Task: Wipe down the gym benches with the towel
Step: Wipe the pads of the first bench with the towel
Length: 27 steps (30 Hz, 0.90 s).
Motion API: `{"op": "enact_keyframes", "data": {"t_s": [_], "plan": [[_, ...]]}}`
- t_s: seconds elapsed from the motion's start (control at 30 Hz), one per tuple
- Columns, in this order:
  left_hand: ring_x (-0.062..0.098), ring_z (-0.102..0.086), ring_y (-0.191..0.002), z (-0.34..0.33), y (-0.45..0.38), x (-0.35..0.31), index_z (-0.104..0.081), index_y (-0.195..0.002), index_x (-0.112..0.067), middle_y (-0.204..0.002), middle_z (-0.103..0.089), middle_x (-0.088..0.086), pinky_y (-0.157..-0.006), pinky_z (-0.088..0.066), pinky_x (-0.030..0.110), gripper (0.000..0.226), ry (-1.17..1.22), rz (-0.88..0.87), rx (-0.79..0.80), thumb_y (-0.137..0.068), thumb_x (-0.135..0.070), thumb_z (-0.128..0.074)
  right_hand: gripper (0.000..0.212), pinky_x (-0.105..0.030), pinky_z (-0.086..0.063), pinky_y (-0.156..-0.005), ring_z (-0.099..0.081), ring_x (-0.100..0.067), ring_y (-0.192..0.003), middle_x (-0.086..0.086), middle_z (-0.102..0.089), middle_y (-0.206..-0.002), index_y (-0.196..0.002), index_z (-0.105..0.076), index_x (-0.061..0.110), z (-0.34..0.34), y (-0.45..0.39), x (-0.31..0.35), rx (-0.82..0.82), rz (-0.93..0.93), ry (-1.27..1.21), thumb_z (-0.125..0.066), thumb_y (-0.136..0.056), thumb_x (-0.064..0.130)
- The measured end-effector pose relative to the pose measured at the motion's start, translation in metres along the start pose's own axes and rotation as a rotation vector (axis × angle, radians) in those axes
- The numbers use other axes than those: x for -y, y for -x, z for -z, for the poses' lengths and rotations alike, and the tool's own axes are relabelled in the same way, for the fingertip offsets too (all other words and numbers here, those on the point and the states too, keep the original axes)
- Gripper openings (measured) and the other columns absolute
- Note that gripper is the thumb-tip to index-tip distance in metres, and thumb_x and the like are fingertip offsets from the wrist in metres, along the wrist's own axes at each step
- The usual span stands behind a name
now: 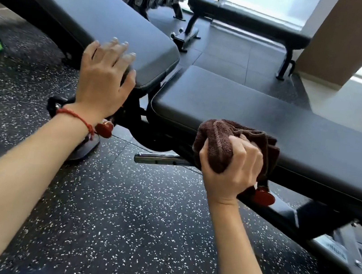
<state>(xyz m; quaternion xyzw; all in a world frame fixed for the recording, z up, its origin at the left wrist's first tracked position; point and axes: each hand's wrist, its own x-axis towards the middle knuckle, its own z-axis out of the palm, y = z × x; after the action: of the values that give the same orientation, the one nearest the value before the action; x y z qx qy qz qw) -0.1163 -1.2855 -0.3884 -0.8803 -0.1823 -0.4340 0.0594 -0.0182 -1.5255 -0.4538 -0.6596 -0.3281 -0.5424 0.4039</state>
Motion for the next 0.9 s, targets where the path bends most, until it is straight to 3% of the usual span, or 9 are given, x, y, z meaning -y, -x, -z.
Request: {"op": "enact_keyframes", "data": {"t_s": [0.1, 0.37, 0.63, 0.9], "plan": [[0.034, -0.041, -0.126, -0.004, -0.006, 0.017, -0.058, -0.119, -0.001, -0.131, -0.053, 0.019, -0.110, -0.015, 0.047, 0.048, -0.035, -0.018, -0.006, -0.094, -0.033, -0.033, 0.031, -0.039, -0.052, -0.083, -0.064, -0.033, -0.083, -0.015, -0.066, -0.081, -0.096, -0.056, 0.007, -0.014, 0.001, 0.015, 0.003, 0.033, -0.002, -0.068, -0.081, 0.031], [0.031, -0.049, -0.117, -0.017, -0.004, 0.019, -0.062, -0.112, -0.004, -0.118, -0.061, 0.015, -0.109, -0.017, 0.042, 0.037, -0.009, -0.033, -0.158, -0.094, -0.022, -0.036, 0.035, -0.038, -0.053, -0.078, -0.065, -0.031, -0.081, -0.012, -0.066, -0.077, -0.094, -0.056, 0.008, -0.040, -0.003, 0.051, 0.101, 0.149, -0.023, -0.074, -0.075, 0.031], [0.031, -0.048, -0.119, -0.011, -0.003, 0.019, -0.062, -0.114, -0.004, -0.121, -0.060, 0.015, -0.109, -0.020, 0.044, 0.038, -0.052, -0.046, -0.132, -0.094, -0.022, -0.036, 0.042, -0.043, -0.052, -0.082, -0.064, -0.033, -0.085, -0.015, -0.066, -0.083, -0.099, -0.053, 0.006, -0.012, -0.006, 0.031, 0.211, 0.200, -0.057, -0.082, -0.071, 0.019], [0.032, -0.049, -0.119, -0.008, -0.002, 0.015, -0.062, -0.114, -0.002, -0.121, -0.060, 0.016, -0.109, -0.020, 0.045, 0.039, -0.058, -0.031, -0.107, -0.094, -0.021, -0.034, 0.034, -0.041, -0.048, -0.089, -0.062, -0.037, -0.088, -0.021, -0.065, -0.085, -0.100, -0.052, 0.003, 0.029, -0.003, -0.014, 0.165, 0.172, 0.015, -0.076, -0.079, 0.018]]}}
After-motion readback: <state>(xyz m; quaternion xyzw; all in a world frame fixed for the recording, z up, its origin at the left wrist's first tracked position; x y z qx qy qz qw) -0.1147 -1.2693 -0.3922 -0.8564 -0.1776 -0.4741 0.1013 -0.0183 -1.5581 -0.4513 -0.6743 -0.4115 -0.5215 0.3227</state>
